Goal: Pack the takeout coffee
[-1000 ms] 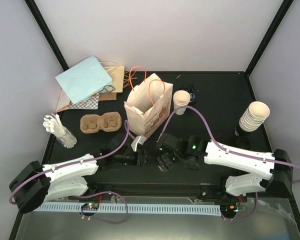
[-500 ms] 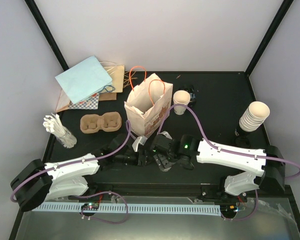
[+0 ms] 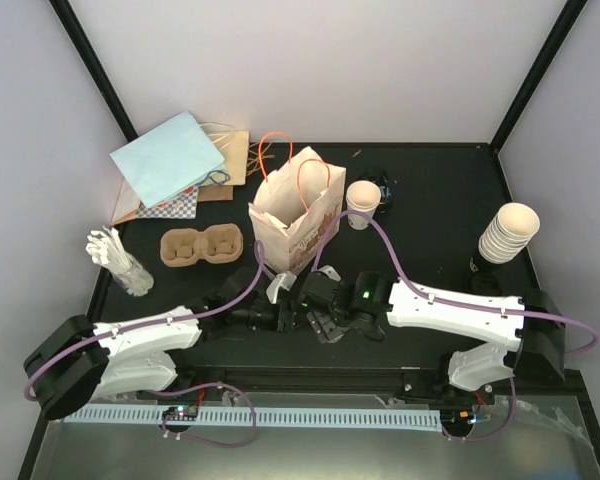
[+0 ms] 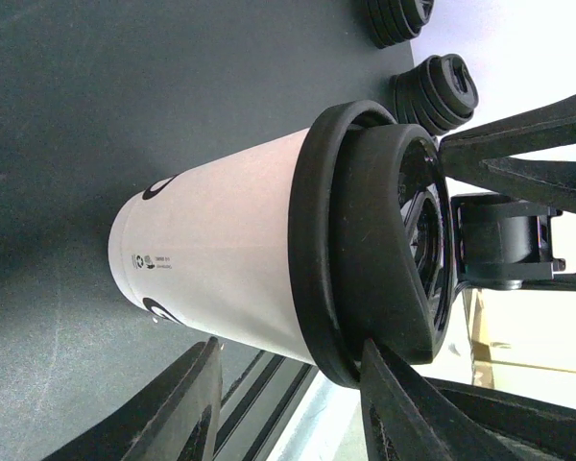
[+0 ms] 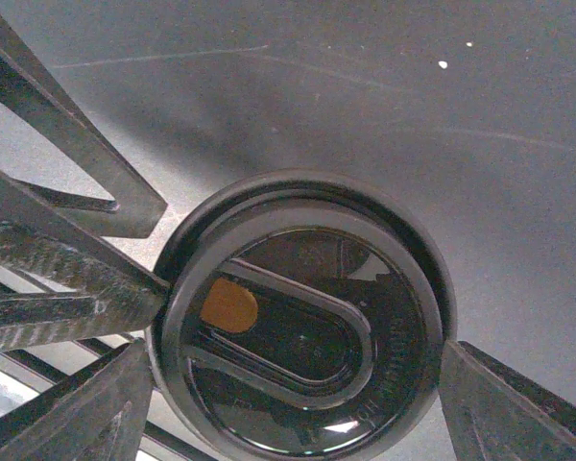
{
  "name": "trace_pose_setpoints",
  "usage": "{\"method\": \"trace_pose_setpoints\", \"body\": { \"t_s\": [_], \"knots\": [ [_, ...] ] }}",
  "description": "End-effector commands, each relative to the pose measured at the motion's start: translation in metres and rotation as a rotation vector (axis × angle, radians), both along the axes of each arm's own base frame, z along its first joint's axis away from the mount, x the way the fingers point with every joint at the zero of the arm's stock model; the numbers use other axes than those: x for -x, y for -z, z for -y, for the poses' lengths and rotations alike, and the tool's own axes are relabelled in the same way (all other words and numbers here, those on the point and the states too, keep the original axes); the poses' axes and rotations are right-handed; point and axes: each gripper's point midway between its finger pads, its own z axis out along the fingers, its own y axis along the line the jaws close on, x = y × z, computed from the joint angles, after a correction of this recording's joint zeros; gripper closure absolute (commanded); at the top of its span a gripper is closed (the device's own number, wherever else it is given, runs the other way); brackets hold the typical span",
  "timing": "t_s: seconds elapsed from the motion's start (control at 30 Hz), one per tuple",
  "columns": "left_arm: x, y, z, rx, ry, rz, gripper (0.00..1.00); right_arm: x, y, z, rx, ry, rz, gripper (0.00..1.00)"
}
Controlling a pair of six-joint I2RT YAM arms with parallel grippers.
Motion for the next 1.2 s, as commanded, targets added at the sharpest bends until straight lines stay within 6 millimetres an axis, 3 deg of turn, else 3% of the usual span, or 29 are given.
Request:
{"method": "trace_pose_setpoints", "body": {
  "t_s": [0.0, 0.27, 0.43, 0.6, 0.73, 0.9, 1.17],
  "knots": [
    [-0.001, -0.011, 0.008, 0.027, 0.02, 0.022, 0.58, 0.0, 0.002, 0.0, 0.014, 0.026, 0.002, 0.17],
    [0.001, -0.009, 0.008, 0.021, 0.022, 0.019, 0.58, -0.002, 0.006, 0.005, 0.048, 0.05, 0.007, 0.16],
    [0.001, -0.009, 0.009, 0.023, 0.024, 0.023, 0.59, -0.002, 0.005, 0.002, 0.036, 0.04, 0.004, 0.25],
    [0.001, -0.007, 0.009, 0.017, 0.024, 0.018, 0.59, 0.0, 0.009, 0.001, 0.04, 0.012, 0.001, 0.27],
    [0.001, -0.012, 0.008, 0.028, 0.022, 0.024, 0.59, 0.006, 0.016, -0.003, 0.014, -0.096, -0.003, 0.27],
    [-0.003, -0.039, 0.001, 0.046, -0.015, 0.078, 0.5, 0.019, 0.024, -0.006, -0.027, -0.291, -0.011, 0.31],
    [-0.013, -0.049, -0.028, 0.005, -0.087, 0.095, 0.51, 0.028, 0.013, -0.021, -0.047, -0.52, -0.002, 0.32]
  ]
}}
